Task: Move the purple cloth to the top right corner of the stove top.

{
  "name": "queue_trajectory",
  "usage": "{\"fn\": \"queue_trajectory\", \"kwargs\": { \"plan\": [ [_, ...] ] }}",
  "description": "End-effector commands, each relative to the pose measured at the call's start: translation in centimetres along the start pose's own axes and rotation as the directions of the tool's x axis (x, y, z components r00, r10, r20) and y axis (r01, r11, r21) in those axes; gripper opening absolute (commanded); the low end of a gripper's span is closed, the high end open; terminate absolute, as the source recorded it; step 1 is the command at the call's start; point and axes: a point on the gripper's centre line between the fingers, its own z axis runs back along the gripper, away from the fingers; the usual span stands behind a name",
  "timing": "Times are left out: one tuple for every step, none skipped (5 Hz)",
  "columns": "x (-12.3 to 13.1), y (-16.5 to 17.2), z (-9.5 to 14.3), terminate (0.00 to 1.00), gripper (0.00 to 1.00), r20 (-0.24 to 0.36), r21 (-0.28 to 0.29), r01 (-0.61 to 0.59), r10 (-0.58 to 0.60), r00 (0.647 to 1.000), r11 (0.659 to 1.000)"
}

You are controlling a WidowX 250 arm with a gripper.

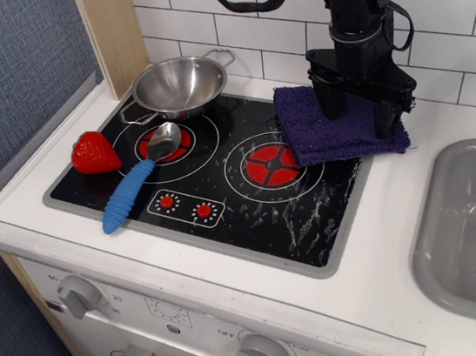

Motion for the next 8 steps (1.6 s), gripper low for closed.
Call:
{"fn": "queue_trajectory", "kwargs": {
  "plan": [
    [1.9, 0.2, 9.0, 0.00, 1.00, 0.130, 0.078, 0.035, -0.045, 0.990, 0.996],
    [1.0, 0.0, 10.1, 0.00, 1.00, 0.076, 0.076, 0.048, -0.054, 0.996, 0.996],
    [-1.2, 0.1, 10.2, 0.00, 1.00, -0.024, 0.079, 0.015, -0.013, 1.000, 0.997],
    [-3.8, 0.3, 10.5, 0.00, 1.00, -0.036, 0.096, 0.008, -0.004, 0.999, 0.995],
    [-4.9, 0.5, 10.7, 0.00, 1.00, 0.007, 0.116, 0.019, -0.020, 1.000, 0.993],
    [-4.9, 0.5, 10.7, 0.00, 1.00, 0.007, 0.116, 0.019, -0.020, 1.000, 0.993],
    [-4.9, 0.5, 10.7, 0.00, 1.00, 0.007, 0.116, 0.019, -0.020, 1.000, 0.993],
    [-4.9, 0.5, 10.7, 1.00, 1.00, 0.007, 0.116, 0.019, -0.020, 1.000, 0.993]
  ]
}}
